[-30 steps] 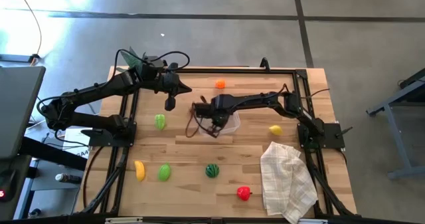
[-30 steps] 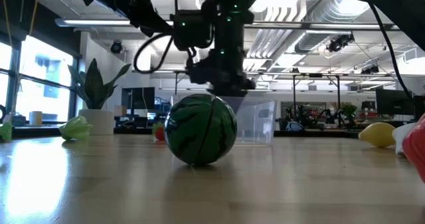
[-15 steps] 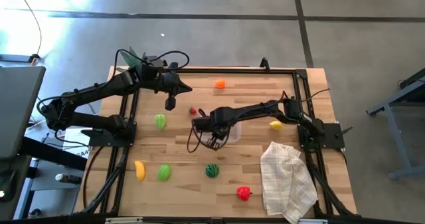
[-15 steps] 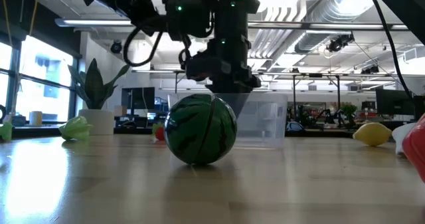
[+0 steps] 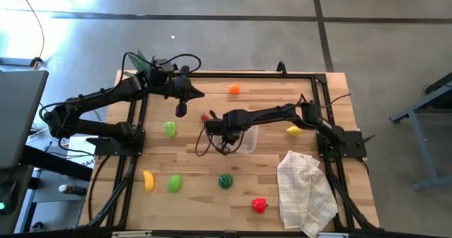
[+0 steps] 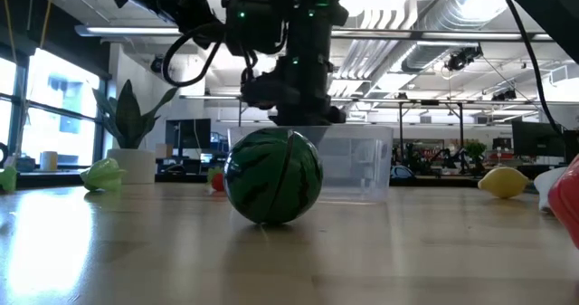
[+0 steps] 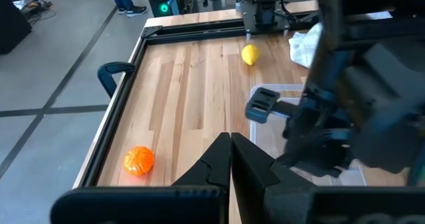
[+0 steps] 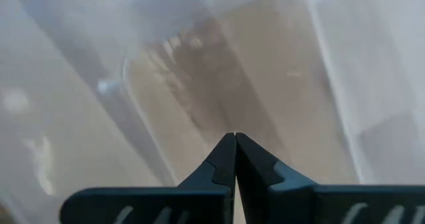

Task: Pick and placing Produce into tupperware
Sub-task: Move the transparent bin to the center of the table, then put the yellow lemon into the transparent bin

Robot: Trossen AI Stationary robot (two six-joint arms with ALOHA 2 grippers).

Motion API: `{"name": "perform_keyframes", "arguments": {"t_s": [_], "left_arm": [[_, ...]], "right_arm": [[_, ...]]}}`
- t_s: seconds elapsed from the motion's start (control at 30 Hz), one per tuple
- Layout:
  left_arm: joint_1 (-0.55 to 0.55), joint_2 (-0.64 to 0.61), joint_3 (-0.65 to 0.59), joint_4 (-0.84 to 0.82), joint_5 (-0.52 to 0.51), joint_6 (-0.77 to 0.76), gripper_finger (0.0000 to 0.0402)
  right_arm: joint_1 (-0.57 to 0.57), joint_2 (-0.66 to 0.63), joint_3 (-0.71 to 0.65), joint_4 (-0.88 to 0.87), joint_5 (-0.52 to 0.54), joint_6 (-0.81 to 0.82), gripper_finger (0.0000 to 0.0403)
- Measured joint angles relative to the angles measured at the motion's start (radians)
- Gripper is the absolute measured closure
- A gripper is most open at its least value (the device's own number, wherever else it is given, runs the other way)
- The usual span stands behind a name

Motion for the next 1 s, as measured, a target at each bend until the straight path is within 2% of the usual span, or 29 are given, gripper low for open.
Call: {"name": "perform_keyframes", "arguments": {"t_s": [0.23,0.4,0.7,1.0], "left_arm": [[0.000,0.000,0.000,0.000,0.001,-0.003,0.0399],[0.000,0.000,0.000,0.000,0.003,-0.003,0.0399],[0.000,0.000,0.000,0.000,0.003,-0.003,0.0399],[0.000,0.000,0.000,0.000,0.002,-0.010,0.0399]], "right_arm": [[-0.012,0.000,0.000,0.093,-0.168,-0.058,0.0403],[0.030,0.000,0.000,0.089,-0.225,-0.114,0.0403],[0.080,0.000,0.000,0.087,-0.228,-0.152,0.0403],[0.073,0.000,0.000,0.085,-0.210,-0.149,0.0403]]}}
